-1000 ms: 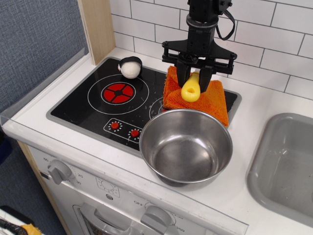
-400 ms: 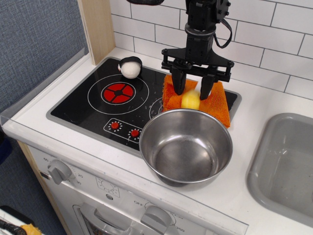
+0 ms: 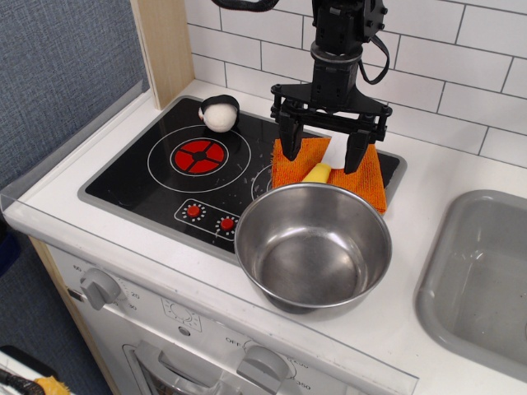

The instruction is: Put the knife next to the napkin on its left.

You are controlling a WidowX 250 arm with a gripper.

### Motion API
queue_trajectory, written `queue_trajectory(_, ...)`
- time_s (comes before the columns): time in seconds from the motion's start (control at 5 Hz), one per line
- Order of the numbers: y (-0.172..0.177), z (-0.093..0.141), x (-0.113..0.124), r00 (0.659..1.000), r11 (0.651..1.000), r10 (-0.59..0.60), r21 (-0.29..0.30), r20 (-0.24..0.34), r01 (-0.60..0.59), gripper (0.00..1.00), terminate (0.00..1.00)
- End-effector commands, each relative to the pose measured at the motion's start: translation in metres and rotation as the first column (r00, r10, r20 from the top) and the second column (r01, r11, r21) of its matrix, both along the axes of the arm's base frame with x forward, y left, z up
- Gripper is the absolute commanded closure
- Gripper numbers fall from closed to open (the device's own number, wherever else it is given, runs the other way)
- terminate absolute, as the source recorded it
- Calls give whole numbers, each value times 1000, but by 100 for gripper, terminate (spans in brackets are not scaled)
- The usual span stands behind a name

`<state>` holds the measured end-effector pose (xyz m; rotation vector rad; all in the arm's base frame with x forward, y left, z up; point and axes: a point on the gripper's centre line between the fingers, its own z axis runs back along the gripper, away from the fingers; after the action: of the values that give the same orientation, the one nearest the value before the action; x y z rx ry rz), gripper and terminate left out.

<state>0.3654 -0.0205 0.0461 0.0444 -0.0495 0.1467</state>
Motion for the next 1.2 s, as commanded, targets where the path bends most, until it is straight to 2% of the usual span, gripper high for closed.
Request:
queue_trajectory(0.0,2,5,1,1000,1000,-5,6,20,5,0,0)
queue_trajectory(0.8,-6,-12,-3,999,1000,-24,10,-23,24,0,0)
queue_trajectory(1.0,-8,-15,-4,999,1000,-26,6,-28,27,100,0)
